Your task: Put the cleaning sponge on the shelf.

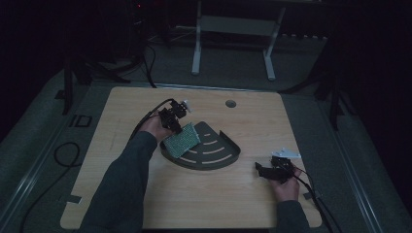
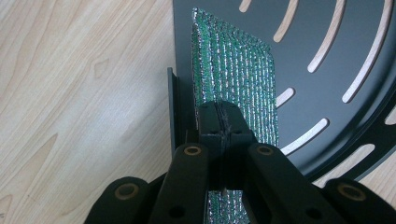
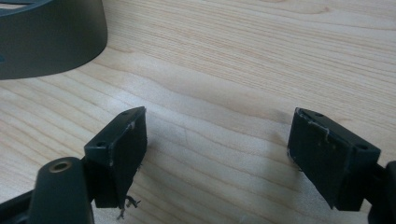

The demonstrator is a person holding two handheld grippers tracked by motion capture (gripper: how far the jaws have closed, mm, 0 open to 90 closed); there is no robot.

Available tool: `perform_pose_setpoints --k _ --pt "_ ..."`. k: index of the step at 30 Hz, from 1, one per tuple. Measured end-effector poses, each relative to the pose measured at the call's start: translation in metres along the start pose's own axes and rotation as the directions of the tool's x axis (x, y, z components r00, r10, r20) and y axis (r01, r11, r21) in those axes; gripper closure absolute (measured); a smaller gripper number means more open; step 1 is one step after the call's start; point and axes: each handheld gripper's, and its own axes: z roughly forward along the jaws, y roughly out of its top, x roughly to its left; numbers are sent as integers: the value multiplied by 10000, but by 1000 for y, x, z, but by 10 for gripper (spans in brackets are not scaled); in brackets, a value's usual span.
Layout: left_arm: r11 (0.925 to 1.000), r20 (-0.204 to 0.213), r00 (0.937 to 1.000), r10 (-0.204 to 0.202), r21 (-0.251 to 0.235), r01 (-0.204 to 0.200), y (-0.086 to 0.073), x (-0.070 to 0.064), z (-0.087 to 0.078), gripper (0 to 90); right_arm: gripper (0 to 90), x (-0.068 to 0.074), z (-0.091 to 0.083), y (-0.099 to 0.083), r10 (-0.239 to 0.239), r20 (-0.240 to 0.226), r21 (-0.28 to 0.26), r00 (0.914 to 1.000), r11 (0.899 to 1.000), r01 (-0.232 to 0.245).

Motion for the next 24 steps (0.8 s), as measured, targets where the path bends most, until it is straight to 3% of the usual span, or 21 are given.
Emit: perform_pose_setpoints --k 7,24 --pt "9999 -53 10000 37 100 -37 0 -1 2 898 194 0 0 0 2 -2 1 10000 10000 -2" --pt "9988 -681 9974 229 449 -199 1 -2 7 894 193 0 0 0 4 0 2 10000 10000 -4"
